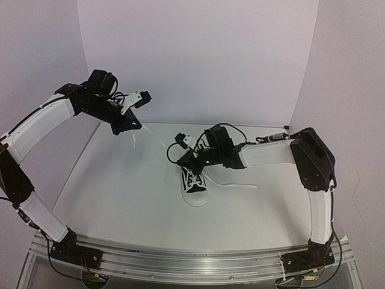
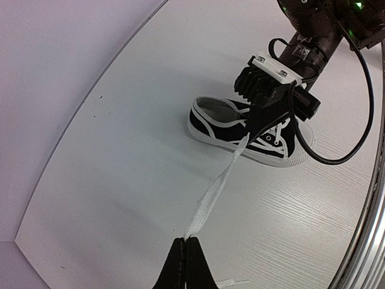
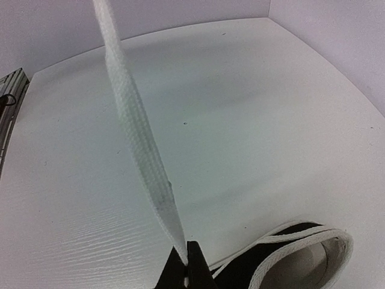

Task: Tie the shoes

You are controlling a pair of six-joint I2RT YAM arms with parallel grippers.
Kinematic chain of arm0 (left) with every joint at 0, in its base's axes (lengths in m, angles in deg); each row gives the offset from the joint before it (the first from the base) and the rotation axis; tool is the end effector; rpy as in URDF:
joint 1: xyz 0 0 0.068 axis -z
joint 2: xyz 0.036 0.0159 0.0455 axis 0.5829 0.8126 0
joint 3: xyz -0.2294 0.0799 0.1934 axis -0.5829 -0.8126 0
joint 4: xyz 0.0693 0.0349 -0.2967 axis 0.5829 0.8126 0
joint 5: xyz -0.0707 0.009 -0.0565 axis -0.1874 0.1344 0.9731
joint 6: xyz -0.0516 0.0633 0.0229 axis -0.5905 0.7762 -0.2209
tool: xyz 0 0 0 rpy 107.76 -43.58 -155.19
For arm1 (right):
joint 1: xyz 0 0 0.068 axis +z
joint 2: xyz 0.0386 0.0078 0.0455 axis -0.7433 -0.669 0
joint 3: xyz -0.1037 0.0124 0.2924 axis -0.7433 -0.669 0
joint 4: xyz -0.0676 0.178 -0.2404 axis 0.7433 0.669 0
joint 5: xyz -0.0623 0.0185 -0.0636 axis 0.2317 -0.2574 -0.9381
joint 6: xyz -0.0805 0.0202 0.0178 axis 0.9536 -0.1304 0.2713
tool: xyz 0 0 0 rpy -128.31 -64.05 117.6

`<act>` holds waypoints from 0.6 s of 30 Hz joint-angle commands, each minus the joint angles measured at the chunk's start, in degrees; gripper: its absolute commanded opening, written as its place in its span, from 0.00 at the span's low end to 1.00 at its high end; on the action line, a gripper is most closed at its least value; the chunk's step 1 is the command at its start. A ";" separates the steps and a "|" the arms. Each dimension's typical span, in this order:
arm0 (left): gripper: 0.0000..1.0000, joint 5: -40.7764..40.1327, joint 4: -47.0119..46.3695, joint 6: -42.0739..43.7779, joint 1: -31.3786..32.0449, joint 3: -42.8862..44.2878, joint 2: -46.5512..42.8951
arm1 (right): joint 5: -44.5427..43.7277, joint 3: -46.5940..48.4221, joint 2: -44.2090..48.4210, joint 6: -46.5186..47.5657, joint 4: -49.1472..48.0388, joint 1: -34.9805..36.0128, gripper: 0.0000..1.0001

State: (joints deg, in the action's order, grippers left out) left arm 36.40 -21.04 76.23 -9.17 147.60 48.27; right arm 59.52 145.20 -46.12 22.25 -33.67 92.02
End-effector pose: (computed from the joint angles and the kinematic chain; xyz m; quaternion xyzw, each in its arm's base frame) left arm 0.3431 -0.1991 0.3955 0.5229 0.7528 -0.1312 0.3776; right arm 0.3910 0.4151 0.1702 -0.4917 0.6855 0.2826 0.4565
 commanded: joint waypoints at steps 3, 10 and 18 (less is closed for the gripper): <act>0.00 1.54 -0.93 0.32 0.23 -4.00 -2.66 | 1.39 1.16 2.73 0.88 -0.36 -0.28 0.00; 0.23 5.45 -6.84 6.65 1.70 -19.91 -1.39 | 2.02 -0.89 5.30 3.38 -0.31 -0.65 0.00; 0.81 12.44 -16.63 7.50 4.37 -23.72 2.47 | 6.66 -2.84 7.24 7.51 -0.53 -1.51 0.00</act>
State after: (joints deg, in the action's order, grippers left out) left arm 43.43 -28.90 82.21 -5.13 124.46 50.46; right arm 61.95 143.12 -42.85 26.67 -33.23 91.05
